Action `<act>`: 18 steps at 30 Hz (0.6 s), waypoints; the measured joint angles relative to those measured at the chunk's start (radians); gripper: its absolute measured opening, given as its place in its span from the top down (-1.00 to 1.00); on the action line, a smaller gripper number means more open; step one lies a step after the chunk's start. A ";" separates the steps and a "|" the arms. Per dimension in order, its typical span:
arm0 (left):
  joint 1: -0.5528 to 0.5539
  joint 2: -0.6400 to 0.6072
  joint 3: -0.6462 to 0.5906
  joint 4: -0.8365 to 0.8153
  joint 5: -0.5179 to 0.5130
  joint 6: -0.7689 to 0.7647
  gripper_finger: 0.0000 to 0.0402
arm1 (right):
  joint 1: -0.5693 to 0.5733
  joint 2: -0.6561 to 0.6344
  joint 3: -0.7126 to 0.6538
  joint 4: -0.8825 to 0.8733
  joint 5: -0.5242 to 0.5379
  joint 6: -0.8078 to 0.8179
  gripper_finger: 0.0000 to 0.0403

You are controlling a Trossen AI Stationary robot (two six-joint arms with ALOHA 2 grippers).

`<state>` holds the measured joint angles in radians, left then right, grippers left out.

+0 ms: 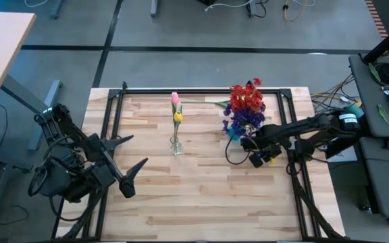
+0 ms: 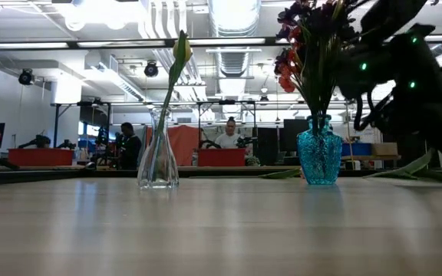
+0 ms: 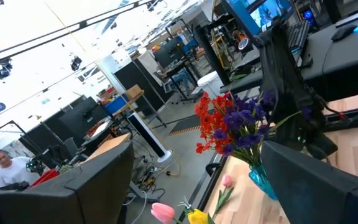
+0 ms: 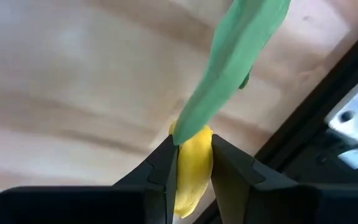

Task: Sort flowers into vase by color
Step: Put the yellow tulip into the transparent vase

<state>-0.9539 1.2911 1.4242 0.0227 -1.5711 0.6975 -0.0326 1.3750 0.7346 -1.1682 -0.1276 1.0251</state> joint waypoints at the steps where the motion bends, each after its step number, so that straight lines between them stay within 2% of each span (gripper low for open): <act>1: 0.000 0.000 0.000 0.000 0.000 0.000 -0.66 | 0.018 -0.015 0.004 0.002 -0.014 0.019 0.62; 6: 0.000 0.000 0.000 0.000 0.000 0.000 -0.66 | 0.113 -0.085 0.022 0.006 -0.064 0.152 0.55; 12: 0.000 0.000 0.000 0.000 0.000 0.000 -0.66 | 0.275 -0.151 0.030 0.067 -0.090 0.323 0.33; 15: 0.000 0.000 0.000 0.000 0.000 -0.001 -0.66 | 0.366 -0.171 0.030 0.186 -0.090 0.426 0.21; 18: 0.000 0.000 0.000 0.000 0.000 -0.003 -0.66 | 0.455 -0.173 0.030 0.430 -0.051 0.515 0.12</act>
<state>-0.9539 1.2911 1.4242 0.0223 -1.5710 0.6948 0.4225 1.2016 0.7650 -0.7381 -0.1789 1.5398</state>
